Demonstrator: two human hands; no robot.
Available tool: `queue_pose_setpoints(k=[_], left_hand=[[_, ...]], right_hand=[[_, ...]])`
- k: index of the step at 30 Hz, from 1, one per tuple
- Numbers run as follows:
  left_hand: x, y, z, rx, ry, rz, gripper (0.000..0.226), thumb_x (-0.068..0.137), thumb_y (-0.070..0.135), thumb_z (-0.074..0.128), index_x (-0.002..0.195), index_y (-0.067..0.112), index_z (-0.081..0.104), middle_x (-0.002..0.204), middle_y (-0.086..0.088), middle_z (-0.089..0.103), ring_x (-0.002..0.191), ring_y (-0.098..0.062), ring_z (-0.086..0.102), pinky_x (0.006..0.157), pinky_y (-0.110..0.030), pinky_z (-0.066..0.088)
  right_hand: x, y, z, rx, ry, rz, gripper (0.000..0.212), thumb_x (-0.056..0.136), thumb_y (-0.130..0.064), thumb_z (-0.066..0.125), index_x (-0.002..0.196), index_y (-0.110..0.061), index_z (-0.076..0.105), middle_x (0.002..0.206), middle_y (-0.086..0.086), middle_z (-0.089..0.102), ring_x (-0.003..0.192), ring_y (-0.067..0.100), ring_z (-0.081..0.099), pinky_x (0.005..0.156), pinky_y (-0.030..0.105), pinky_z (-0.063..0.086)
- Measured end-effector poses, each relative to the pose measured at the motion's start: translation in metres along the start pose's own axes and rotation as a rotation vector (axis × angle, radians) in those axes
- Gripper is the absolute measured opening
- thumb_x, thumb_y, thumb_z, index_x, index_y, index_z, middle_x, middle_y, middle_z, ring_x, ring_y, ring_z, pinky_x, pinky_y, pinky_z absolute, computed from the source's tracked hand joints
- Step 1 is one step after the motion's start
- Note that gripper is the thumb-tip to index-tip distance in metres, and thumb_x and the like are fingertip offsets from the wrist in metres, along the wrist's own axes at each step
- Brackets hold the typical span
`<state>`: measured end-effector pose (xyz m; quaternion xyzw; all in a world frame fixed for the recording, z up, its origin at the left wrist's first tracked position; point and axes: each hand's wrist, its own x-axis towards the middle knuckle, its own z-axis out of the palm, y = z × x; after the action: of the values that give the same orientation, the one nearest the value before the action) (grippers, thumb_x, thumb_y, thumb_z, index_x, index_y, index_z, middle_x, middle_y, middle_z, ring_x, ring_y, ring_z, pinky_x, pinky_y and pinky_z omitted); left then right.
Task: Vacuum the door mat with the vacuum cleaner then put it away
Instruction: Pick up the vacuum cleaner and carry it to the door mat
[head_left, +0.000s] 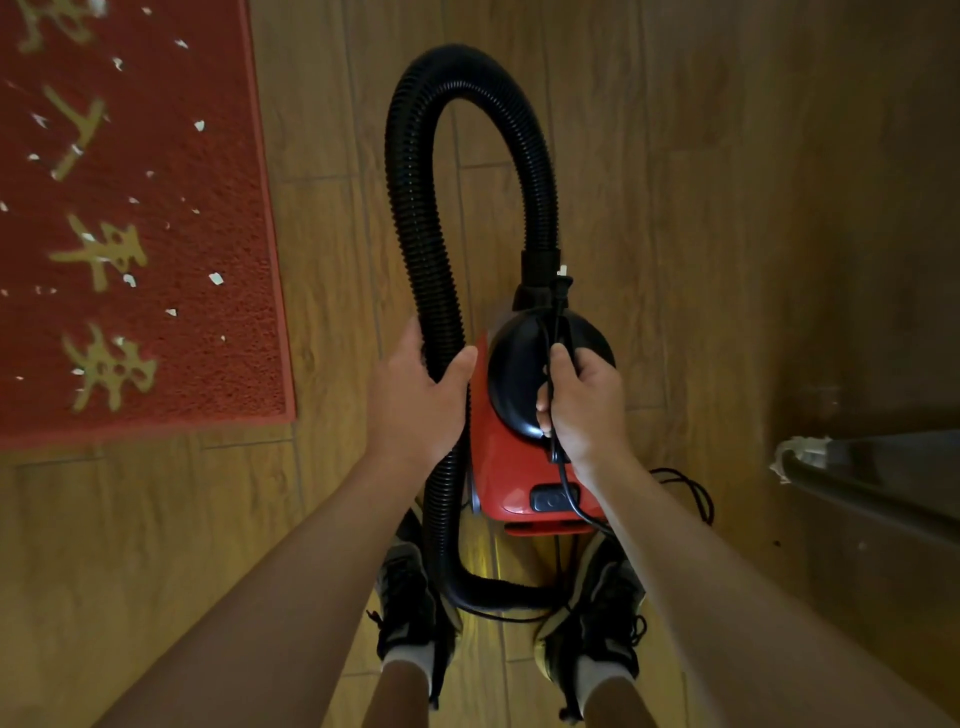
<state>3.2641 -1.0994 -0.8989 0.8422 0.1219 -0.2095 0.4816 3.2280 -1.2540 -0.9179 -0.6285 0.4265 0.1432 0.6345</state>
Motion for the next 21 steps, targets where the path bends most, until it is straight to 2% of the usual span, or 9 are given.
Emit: queue_pose_setpoints(k=[6, 12, 21], left_hand=[[-0.002, -0.008, 0.008, 0.024, 0.02, -0.025, 0.025, 0.098, 0.025, 0.064, 0.122, 0.032, 0.059, 0.099, 0.027, 0.065, 0.091, 0.017, 0.06, 0.073, 0.0, 0.042], [0.001, -0.016, 0.011, 0.032, 0.049, -0.039, 0.03, 0.098, 0.026, 0.065, 0.128, 0.025, 0.06, 0.104, 0.024, 0.066, 0.099, 0.01, 0.061, 0.076, 0.0, 0.043], [-0.001, -0.03, 0.004, 0.077, 0.071, -0.023, 0.037, 0.097, 0.018, 0.065, 0.134, 0.019, 0.055, 0.1, 0.028, 0.06, 0.093, 0.018, 0.057, 0.077, -0.001, 0.041]], right_hand=[[-0.001, 0.006, -0.002, -0.001, -0.027, -0.028, 0.029, 0.107, -0.02, 0.045, 0.087, -0.002, 0.054, 0.062, 0.015, 0.05, 0.039, 0.012, 0.043, 0.038, 0.023, 0.036], [-0.004, 0.018, -0.009, -0.045, -0.049, -0.034, 0.03, 0.107, -0.021, 0.044, 0.082, -0.006, 0.054, 0.059, 0.01, 0.053, 0.043, 0.01, 0.047, 0.042, 0.022, 0.04], [-0.012, 0.028, -0.01, -0.08, -0.041, -0.001, 0.03, 0.106, -0.019, 0.045, 0.092, 0.005, 0.056, 0.067, 0.013, 0.059, 0.051, 0.013, 0.057, 0.046, 0.023, 0.048]])
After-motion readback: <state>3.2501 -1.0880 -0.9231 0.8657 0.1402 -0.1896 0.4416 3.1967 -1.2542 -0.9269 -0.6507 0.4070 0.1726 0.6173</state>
